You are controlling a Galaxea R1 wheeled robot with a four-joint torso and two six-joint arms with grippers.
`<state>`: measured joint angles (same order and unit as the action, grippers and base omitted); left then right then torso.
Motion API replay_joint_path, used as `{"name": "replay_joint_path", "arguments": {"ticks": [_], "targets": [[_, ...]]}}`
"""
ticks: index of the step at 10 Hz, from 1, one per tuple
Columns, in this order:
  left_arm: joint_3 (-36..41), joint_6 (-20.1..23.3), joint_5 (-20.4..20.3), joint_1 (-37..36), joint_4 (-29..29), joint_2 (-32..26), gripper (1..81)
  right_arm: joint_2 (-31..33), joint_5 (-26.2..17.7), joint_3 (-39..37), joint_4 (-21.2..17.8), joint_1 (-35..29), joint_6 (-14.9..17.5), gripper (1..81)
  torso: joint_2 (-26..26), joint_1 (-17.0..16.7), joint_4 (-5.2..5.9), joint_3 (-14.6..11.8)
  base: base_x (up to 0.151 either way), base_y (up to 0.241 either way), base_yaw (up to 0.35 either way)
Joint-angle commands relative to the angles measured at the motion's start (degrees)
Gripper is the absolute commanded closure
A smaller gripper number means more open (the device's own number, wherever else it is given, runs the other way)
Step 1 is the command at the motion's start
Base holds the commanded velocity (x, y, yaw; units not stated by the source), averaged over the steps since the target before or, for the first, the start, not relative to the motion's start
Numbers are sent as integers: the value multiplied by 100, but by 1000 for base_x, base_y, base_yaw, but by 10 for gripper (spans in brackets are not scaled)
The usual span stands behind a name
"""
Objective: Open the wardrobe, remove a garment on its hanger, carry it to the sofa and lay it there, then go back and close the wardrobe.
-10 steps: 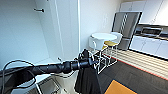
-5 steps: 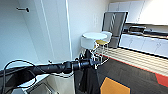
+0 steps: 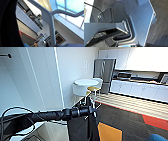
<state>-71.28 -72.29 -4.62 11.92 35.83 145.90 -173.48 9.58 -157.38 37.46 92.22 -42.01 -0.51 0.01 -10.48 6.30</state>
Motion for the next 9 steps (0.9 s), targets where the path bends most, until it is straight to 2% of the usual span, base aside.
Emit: {"name": "replay_joint_path", "arguments": {"ticks": [1,3,9], "targets": [[202,92,-144,-1064,170,19,811,145,-220,-20,-11,-15,17,10,0,0,0,0,0,0,-259],[219,101,-144,-1064,179,1,811,154,52,-28,-2,47,17,10,0,0,0,0,0,0,-259],[272,101,-144,-1064,214,-60,811,154,79,-28,33,91,26,10,0,0,0,0,0,0,-259]]}}
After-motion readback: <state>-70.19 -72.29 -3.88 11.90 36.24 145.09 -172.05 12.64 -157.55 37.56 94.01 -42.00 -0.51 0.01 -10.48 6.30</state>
